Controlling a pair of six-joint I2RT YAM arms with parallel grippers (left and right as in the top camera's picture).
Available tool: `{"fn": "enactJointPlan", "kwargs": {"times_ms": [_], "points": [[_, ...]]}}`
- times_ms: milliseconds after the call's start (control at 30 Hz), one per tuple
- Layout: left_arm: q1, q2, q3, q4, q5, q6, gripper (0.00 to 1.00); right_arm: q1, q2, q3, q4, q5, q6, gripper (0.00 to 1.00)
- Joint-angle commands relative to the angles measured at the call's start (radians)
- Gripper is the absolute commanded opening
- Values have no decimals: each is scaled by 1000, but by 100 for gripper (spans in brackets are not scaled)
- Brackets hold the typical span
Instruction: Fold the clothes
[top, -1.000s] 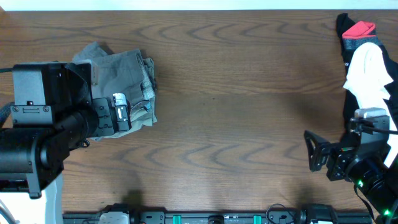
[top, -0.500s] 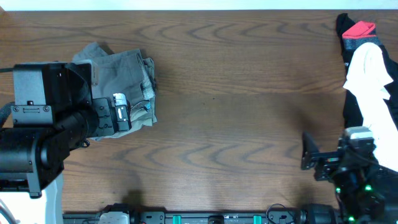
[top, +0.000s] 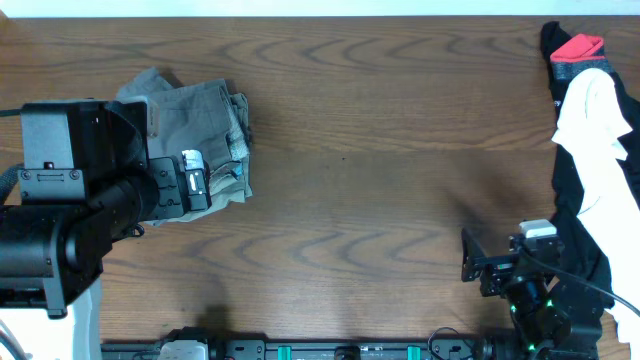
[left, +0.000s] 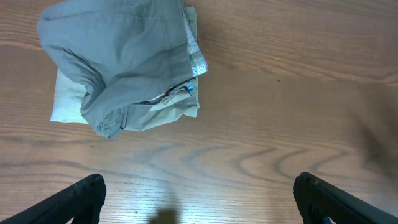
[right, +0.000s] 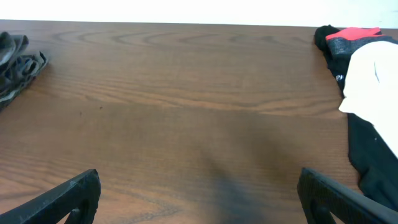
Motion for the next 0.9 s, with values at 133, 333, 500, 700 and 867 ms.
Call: {"fn": "enactJointPlan", "kwargs": {"times_ms": [133, 333, 500, 700, 867], "points": [[-4, 1, -2, -1, -2, -9, 98, 10, -61, -68, 6, -12, -16, 99], [-4, 1, -2, -2, -2, -9, 98, 10, -82, -114, 11, -12, -16, 99], [-4, 1, -2, -1, -2, -9, 98, 10, -82, -154, 25, -11, -16, 99], [-4, 1, -2, -1, -2, -9, 98, 10, -82, -197, 26, -11, -16, 99], [-4, 1, -2, -1, -2, -9, 98, 10, -82, -242, 40, -11, -16, 99]]}}
